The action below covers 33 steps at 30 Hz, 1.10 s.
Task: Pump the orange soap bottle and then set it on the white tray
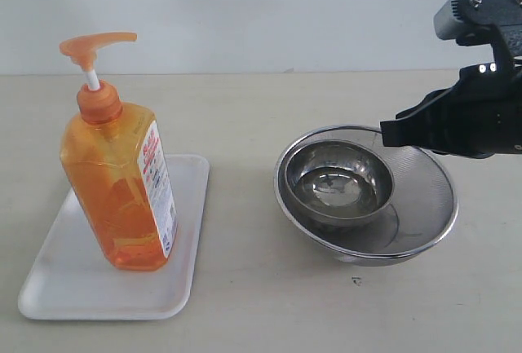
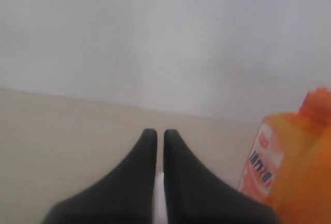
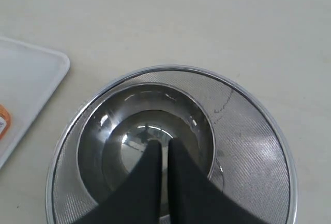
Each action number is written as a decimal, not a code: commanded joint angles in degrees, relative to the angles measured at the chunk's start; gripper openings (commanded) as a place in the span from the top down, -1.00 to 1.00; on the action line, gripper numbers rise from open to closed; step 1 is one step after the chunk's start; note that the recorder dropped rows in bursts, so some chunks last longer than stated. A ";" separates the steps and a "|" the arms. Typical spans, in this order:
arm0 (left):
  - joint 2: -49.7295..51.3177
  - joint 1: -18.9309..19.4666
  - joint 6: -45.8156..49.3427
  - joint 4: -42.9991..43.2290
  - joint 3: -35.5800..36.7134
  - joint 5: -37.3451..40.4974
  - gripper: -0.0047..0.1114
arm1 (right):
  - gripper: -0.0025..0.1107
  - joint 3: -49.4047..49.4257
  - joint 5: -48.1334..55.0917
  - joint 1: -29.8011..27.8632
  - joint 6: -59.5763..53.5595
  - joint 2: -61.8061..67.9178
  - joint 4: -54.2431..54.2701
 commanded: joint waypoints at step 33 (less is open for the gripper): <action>-0.17 -0.05 8.37 -6.53 0.23 12.04 0.84 | 0.96 0.14 -0.08 0.02 -0.16 -0.44 -0.09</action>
